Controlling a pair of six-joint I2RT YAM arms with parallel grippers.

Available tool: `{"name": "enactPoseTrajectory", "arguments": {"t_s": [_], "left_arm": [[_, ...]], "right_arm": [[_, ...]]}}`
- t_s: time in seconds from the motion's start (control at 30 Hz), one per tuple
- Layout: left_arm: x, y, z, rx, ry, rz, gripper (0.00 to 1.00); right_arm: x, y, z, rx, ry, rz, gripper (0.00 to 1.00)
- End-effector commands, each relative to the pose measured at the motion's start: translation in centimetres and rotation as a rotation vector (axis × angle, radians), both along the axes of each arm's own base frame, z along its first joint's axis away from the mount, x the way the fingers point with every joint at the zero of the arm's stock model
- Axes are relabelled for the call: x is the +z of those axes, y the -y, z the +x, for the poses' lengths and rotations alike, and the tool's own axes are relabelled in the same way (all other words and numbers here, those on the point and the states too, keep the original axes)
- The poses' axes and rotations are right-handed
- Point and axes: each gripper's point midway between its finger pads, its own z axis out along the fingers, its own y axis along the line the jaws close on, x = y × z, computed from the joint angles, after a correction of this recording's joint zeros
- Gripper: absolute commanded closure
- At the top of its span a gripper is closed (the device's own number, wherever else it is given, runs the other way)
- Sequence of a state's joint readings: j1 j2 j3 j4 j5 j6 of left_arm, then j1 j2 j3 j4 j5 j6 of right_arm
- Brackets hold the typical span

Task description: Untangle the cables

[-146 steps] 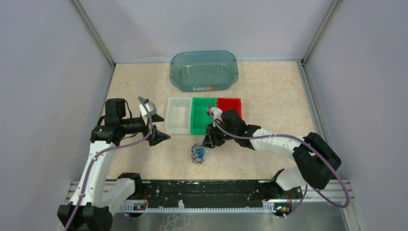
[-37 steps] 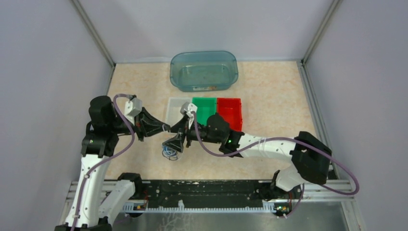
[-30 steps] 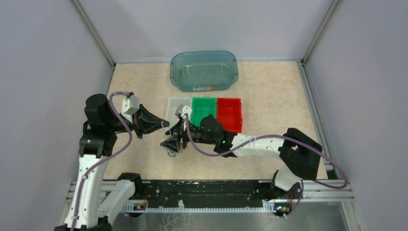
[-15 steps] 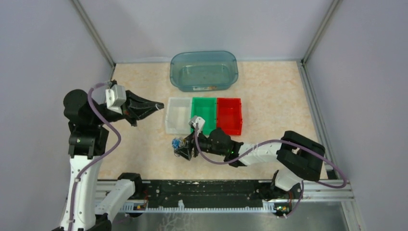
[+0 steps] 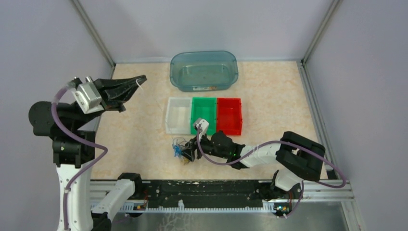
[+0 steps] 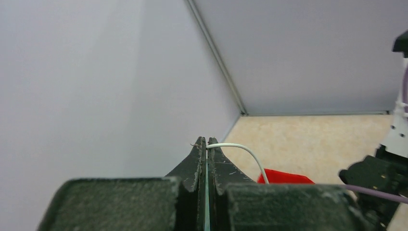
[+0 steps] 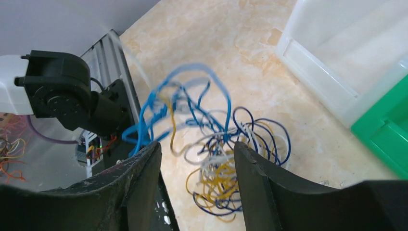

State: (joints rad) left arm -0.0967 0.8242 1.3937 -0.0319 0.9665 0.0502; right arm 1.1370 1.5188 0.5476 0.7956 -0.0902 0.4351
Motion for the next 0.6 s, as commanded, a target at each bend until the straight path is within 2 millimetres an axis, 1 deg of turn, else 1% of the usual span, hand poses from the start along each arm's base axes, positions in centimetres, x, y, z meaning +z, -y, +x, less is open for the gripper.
{"name": "enactPoseTrajectory", "arguments": {"t_s": [0.0, 0.1, 0.23, 0.27, 0.3, 0.37, 0.47, 0.5, 0.57], "left_arm": [[4.8, -1.5, 0.0, 0.119, 0.158, -0.079, 1.00], [6.5, -2.0, -0.2, 0.155, 0.231, -0.096, 1.00], [9.9, -3.2, -0.4, 0.223, 0.319, -0.163, 1.00], [10.3, -3.1, -0.4, 0.218, 0.315, -0.166, 1.00], [10.5, -2.9, -0.6, 0.202, 0.308, -0.154, 1.00], [10.0, -2.3, -0.8, 0.163, 0.270, -0.128, 1.00], [8.4, -1.7, -1.0, 0.121, 0.221, -0.104, 1.00], [7.9, -1.6, -1.0, 0.111, 0.207, -0.099, 1.00], [7.1, -1.5, -0.9, 0.101, 0.181, -0.097, 1.00]], "right_arm": [[0.4, -0.4, -0.3, -0.008, -0.017, 0.029, 0.42], [0.0, -0.3, -0.3, -0.015, -0.029, 0.020, 0.42], [-1.0, -0.2, -0.2, -0.022, -0.041, -0.012, 0.42], [-1.1, -0.1, -0.2, -0.024, -0.043, -0.016, 0.42], [-0.8, -0.1, -0.2, -0.026, -0.040, -0.009, 0.41], [0.8, 0.2, 0.3, -0.050, -0.009, 0.025, 0.38], [6.3, 0.7, 0.8, -0.071, 0.097, 0.111, 0.31], [8.2, 0.7, 0.8, -0.067, 0.131, 0.138, 0.29], [11.3, 0.3, 0.7, -0.038, 0.189, 0.167, 0.26]]}}
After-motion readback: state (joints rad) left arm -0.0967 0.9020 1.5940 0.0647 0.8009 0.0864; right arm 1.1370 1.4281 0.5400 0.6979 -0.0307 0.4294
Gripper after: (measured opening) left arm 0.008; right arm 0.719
